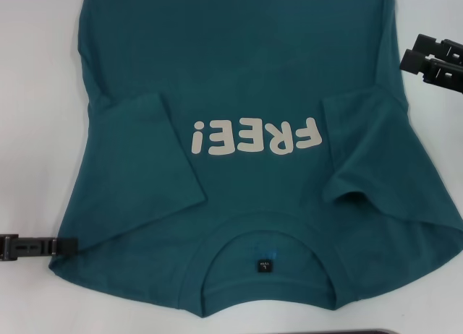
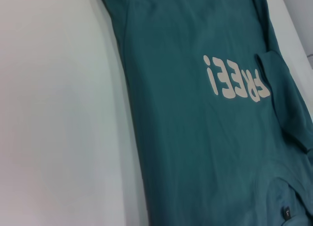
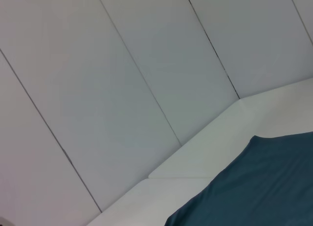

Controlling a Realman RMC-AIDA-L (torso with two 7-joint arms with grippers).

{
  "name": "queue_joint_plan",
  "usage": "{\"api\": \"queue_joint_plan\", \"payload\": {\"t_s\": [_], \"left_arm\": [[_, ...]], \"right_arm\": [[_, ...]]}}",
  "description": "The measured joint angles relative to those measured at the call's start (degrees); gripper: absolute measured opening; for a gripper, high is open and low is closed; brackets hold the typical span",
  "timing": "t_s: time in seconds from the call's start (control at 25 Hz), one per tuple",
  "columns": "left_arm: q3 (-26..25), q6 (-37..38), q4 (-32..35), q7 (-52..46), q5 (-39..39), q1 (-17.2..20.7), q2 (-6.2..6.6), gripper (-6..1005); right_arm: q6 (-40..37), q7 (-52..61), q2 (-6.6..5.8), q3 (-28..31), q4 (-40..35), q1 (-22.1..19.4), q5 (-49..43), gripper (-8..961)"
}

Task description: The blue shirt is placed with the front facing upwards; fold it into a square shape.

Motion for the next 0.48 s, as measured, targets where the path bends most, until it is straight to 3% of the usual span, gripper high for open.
{"api": "queue_joint_plan", "payload": {"t_s": [0.48], "left_arm": [[0.1, 0.0, 1.2, 0.2, 0.0, -1.0, -0.05, 837]], "right_arm": [[-0.1, 0.1, 0.0, 0.0, 0.0, -0.3, -0.1, 892]]}}
